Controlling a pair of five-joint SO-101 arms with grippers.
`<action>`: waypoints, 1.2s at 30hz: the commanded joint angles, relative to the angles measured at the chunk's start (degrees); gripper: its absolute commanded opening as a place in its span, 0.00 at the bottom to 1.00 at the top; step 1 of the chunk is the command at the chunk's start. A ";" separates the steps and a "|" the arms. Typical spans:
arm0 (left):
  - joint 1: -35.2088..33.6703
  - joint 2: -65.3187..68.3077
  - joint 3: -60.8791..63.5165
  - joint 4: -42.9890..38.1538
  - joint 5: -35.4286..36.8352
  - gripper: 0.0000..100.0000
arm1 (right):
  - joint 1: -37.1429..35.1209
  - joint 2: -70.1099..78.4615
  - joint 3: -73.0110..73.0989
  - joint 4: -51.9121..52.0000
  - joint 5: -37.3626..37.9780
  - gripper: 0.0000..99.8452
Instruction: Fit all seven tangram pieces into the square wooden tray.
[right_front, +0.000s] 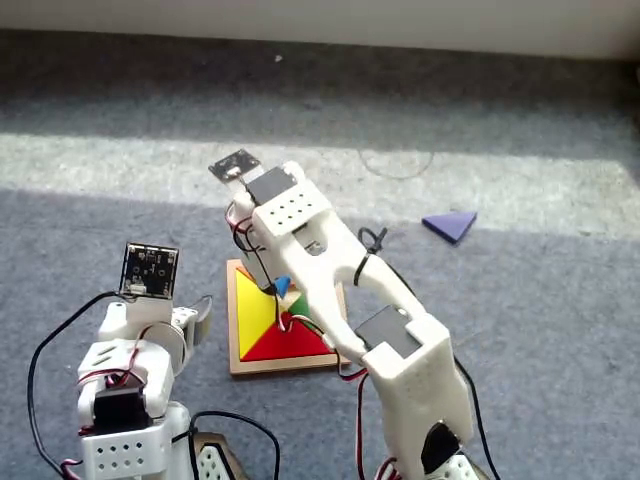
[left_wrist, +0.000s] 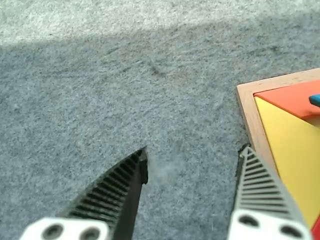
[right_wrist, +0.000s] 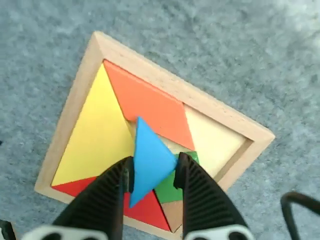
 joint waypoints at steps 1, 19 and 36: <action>0.66 -0.66 -0.31 -0.18 -0.44 0.29 | -0.40 -0.92 0.48 -2.51 -8.09 0.01; 0.66 -0.66 -0.31 -0.09 -0.44 0.29 | -3.21 -0.22 1.45 3.21 -25.85 0.17; 0.66 -0.66 -0.31 -0.18 -0.44 0.29 | -1.71 -0.84 0.13 10.42 -7.30 0.02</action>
